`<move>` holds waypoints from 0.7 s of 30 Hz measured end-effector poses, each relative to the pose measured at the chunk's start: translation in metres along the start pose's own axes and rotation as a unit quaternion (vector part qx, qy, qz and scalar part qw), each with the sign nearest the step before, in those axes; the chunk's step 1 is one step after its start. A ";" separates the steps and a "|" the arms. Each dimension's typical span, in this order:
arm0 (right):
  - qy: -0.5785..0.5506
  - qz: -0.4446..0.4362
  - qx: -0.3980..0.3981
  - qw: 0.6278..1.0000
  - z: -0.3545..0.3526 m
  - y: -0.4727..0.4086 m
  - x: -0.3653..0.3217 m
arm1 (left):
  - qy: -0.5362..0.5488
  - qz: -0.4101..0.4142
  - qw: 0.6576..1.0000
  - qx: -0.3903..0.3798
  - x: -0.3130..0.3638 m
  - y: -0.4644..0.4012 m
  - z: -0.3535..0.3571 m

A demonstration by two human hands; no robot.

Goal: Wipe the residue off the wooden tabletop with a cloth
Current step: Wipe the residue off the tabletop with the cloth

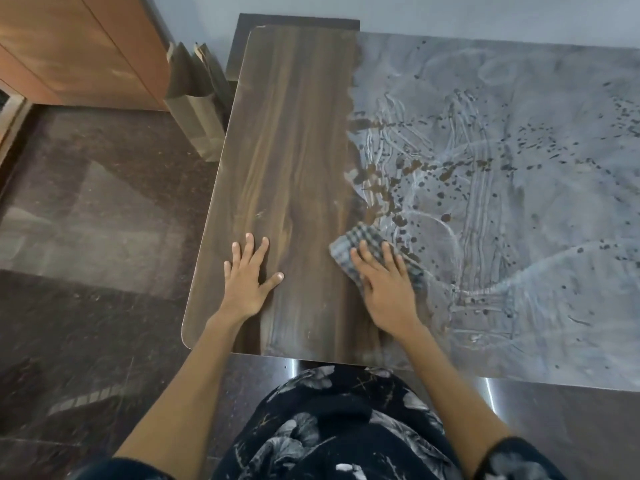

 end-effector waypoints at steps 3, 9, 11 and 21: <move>-0.012 -0.134 -0.055 0.989 0.017 0.020 -0.034 | 0.005 -0.013 1.000 0.000 0.001 -0.001 0.000; -0.067 -0.169 -0.154 0.971 -0.021 0.050 0.011 | 0.010 -0.029 0.999 0.016 0.003 0.001 0.001; -0.066 -0.091 -0.099 0.989 -0.033 0.024 0.042 | 0.008 -0.032 0.999 0.015 0.005 0.000 0.002; -0.094 -0.160 -0.075 0.980 0.010 -0.004 -0.033 | 0.010 -0.044 0.999 0.028 0.005 0.004 0.003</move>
Point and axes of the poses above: each hand's wrist, its own y-axis away from the middle knuckle, its own z-axis out of the palm, x = y × z, the point moved 4 cm from there along -y, towards the middle knuckle, and after that the axes turned 12 degrees about x, right-handed, at the moved point
